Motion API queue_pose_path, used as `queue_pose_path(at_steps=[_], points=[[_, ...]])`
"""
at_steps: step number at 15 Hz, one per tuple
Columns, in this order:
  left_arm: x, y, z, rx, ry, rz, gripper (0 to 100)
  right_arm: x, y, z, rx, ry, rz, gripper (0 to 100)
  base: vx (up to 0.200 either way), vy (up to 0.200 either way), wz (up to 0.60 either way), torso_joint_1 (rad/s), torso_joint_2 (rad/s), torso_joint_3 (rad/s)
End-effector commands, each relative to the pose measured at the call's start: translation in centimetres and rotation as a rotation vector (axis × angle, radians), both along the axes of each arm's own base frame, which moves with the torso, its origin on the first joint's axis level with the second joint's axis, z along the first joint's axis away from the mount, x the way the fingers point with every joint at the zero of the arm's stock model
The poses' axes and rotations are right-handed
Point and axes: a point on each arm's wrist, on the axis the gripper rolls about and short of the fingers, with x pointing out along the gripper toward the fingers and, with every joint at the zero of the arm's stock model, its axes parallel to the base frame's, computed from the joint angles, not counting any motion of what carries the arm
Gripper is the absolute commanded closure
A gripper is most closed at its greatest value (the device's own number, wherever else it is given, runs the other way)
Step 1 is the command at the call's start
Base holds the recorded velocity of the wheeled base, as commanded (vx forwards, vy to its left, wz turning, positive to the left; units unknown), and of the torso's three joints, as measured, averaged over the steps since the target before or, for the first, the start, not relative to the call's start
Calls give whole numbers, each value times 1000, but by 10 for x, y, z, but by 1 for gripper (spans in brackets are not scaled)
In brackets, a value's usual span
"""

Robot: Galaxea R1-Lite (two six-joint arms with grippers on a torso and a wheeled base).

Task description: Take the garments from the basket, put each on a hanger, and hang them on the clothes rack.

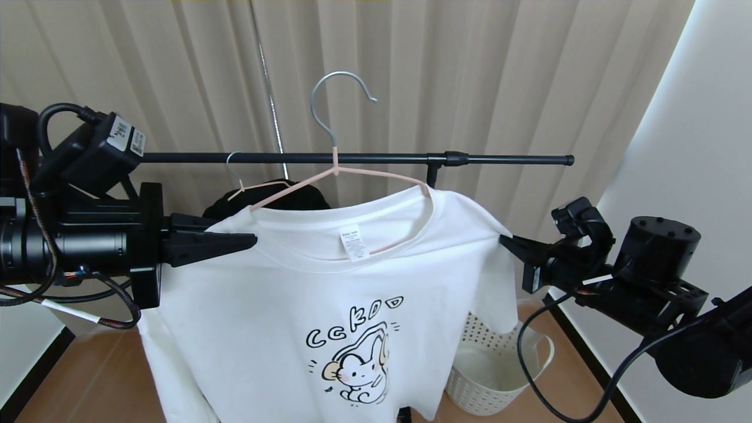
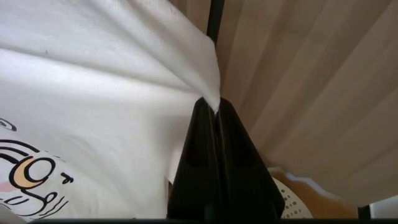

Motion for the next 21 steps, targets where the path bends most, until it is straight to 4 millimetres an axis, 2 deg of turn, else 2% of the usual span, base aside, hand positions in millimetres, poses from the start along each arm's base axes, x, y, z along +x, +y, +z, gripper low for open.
queue_pose_path(at_steps=[1,5,8,9,12,15,17,21], points=[[-2,1,1,0,-4,4,100,-1,0,0,-1,1,0,100,0,0,0,0,0,0],[-3,4,-1,-8,16,22,100,-3,3,0,-1,3,11,100,0,0,0,0,0,0],[-3,4,-5,-8,32,23,100,-20,13,4,2,-11,63,100,0,0,0,0,0,0],[-3,5,-5,-10,36,28,100,-25,15,7,4,-19,75,0,0,0,0,0,0,0],[0,14,-7,-29,78,85,100,-29,16,14,12,-40,87,0,0,0,0,0,0,0],[2,28,-19,-41,142,157,100,-28,16,18,16,-58,87,0,0,0,0,0,0,0],[8,39,-30,-42,190,209,100,-27,17,18,17,-57,84,0,0,0,0,0,0,0],[22,48,-44,-52,268,262,100,-26,17,18,17,-57,83,0,0,0,0,0,0,0]])
